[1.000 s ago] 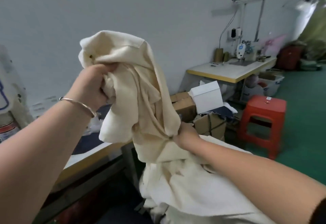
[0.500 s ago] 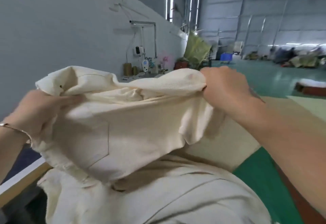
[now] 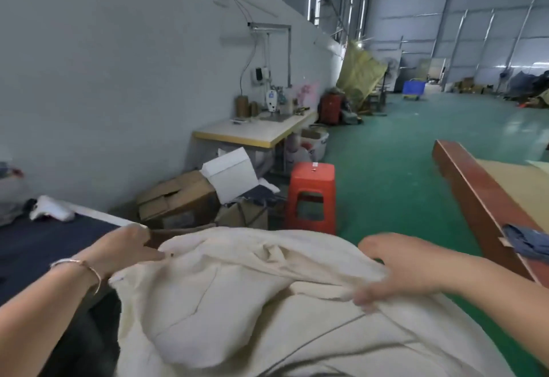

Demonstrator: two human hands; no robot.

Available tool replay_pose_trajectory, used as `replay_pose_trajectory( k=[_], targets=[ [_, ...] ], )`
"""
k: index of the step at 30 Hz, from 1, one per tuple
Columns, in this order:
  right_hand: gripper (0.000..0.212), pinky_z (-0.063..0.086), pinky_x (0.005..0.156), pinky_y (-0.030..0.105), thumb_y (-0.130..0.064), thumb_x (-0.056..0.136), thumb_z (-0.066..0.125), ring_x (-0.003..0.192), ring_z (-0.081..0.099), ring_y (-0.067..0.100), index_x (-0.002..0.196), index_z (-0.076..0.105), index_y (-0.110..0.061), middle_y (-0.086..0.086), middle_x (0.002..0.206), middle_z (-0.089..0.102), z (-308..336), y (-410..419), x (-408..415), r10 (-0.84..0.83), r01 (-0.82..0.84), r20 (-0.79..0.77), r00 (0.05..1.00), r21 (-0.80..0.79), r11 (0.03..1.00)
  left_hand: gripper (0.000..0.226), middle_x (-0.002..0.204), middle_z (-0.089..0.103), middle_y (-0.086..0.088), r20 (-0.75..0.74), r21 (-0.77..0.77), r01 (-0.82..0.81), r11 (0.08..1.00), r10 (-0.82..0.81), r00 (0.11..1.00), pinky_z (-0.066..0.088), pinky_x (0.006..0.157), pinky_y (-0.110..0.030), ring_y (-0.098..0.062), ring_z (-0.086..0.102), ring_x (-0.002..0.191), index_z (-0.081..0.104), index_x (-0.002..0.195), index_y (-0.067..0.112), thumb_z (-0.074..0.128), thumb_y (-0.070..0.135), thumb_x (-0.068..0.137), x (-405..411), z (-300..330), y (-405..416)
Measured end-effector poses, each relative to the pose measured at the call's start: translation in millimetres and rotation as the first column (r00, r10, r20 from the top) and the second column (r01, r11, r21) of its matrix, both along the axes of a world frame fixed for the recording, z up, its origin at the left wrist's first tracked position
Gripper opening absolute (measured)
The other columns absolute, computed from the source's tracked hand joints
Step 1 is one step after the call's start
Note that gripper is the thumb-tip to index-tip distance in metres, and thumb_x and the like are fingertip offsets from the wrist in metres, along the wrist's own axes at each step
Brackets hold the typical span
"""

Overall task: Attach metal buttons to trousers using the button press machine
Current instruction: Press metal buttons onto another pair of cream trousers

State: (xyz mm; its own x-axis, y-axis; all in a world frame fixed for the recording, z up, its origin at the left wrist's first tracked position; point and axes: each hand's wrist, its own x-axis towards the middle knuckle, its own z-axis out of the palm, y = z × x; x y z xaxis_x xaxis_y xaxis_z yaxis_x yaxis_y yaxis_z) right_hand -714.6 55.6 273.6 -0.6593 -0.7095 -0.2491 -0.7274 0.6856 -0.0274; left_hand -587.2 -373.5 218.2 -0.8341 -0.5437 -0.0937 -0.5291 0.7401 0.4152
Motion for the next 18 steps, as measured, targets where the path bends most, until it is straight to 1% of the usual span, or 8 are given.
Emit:
replay_pose_trajectory(
  k=[4, 5, 7, 9, 11, 13, 15, 18],
  targets=[
    [0.12, 0.037, 0.105, 0.029, -0.084, 0.052, 0.063, 0.133, 0.037, 0.011, 0.149, 0.008, -0.041, -0.019, 0.145, 0.031, -17.4, -35.6, -6.2, 0.022, -0.017, 0.029, 0.999, -0.183, 0.983, 0.079, 0.14, 0.046, 0.013, 0.003, 0.366, 0.295, 0.883, -0.318, 0.948, 0.035, 0.112, -0.029, -0.011, 0.042, 0.132, 0.04, 0.139, 0.038, 0.073, 0.057, 0.07, 11.7, 16.9, 77.8],
    [0.108, 0.04, 0.103, 0.033, -0.078, 0.06, 0.062, 0.132, 0.041, 0.014, 0.149, 0.008, -0.046, -0.014, 0.145, 0.036, -23.1, -44.6, -4.0, 0.071, -0.074, -0.022, 0.997, -0.181, 0.981, 0.097, 0.141, 0.041, 0.019, 0.01, 0.395, 0.329, 0.858, -0.362, 0.932, 0.033, 0.111, -0.022, -0.007, 0.039, 0.133, 0.032, 0.146, 0.037, 0.073, 0.067, 0.063, 15.4, 21.6, 92.1],
    [0.063, 0.048, 0.091, 0.036, -0.063, 0.075, 0.057, 0.119, 0.054, 0.018, 0.134, 0.039, -0.049, -0.013, 0.129, 0.056, -21.0, -53.1, -7.0, 0.113, -0.164, -0.21, 0.971, -0.246, 0.955, 0.132, 0.139, 0.032, 0.029, 0.056, 0.284, 0.343, 0.895, -0.373, 0.926, 0.027, 0.106, -0.009, -0.003, 0.036, 0.13, 0.012, 0.154, 0.028, 0.072, 0.08, 0.049, 15.6, 20.9, 112.2],
    [0.031, 0.051, 0.083, 0.035, -0.04, 0.081, 0.061, 0.107, 0.061, 0.014, 0.112, 0.062, -0.044, -0.017, 0.111, 0.068, 3.9, -53.4, -9.5, 0.037, -0.133, -0.287, 0.957, -0.322, 0.937, 0.14, 0.139, 0.035, 0.02, 0.142, 0.009, 0.384, 0.923, -0.382, 0.913, 0.035, 0.108, -0.02, -0.012, 0.043, 0.127, -0.014, 0.153, 0.031, 0.075, 0.074, 0.055, 20.0, 13.9, 127.0],
    [0.03, 0.052, 0.08, 0.032, -0.02, 0.077, 0.069, 0.096, 0.065, 0.005, 0.096, 0.073, -0.043, -0.02, 0.096, 0.072, 37.7, -43.3, -9.7, 0.004, -0.1, -0.203, 0.979, -0.462, 0.881, 0.114, 0.126, 0.054, 0.007, 0.107, -0.266, 0.384, 0.884, -0.369, 0.923, 0.051, 0.089, -0.029, -0.017, 0.057, 0.107, -0.012, 0.153, 0.036, 0.071, 0.045, 0.075, 23.2, 9.6, 133.6],
    [0.04, 0.052, 0.074, 0.024, -0.011, 0.071, 0.075, 0.086, 0.065, -0.006, 0.09, 0.075, -0.046, -0.026, 0.087, 0.072, 72.0, -32.8, -1.2, 0.074, -0.126, -0.111, 0.991, -0.58, 0.805, 0.078, 0.118, 0.059, 0.007, -0.072, -0.411, 0.305, 0.859, -0.364, 0.929, 0.052, 0.081, -0.033, -0.02, 0.06, 0.103, 0.028, 0.146, 0.042, 0.059, 0.02, 0.078, 22.4, 22.0, 119.4],
    [0.04, 0.052, 0.071, 0.024, -0.016, 0.068, 0.077, 0.083, 0.065, -0.007, 0.092, 0.074, -0.047, -0.028, 0.087, 0.071, 95.1, -32.2, 11.7, 0.189, -0.216, -0.112, 0.976, -0.65, 0.729, 0.046, 0.102, 0.059, 0.006, -0.284, -0.539, 0.137, 0.831, -0.332, 0.899, 0.052, 0.071, -0.036, -0.025, 0.062, 0.095, 0.061, 0.115, 0.038, 0.063, 0.018, 0.074, 22.4, 50.3, 92.3],
    [0.033, 0.049, 0.079, 0.026, -0.037, 0.071, 0.078, 0.089, 0.063, -0.005, 0.103, 0.071, -0.037, -0.024, 0.097, 0.07, 100.0, -47.5, 19.3, 0.309, -0.36, -0.184, 0.933, -0.483, 0.798, 0.022, 0.079, 0.05, 0.003, -0.455, -0.609, -0.095, 0.787, -0.249, 0.855, 0.042, 0.056, -0.034, -0.031, 0.057, 0.076, 0.069, 0.083, 0.026, 0.074, 0.012, 0.067, 32.5, 80.9, 48.7]
  ],
)
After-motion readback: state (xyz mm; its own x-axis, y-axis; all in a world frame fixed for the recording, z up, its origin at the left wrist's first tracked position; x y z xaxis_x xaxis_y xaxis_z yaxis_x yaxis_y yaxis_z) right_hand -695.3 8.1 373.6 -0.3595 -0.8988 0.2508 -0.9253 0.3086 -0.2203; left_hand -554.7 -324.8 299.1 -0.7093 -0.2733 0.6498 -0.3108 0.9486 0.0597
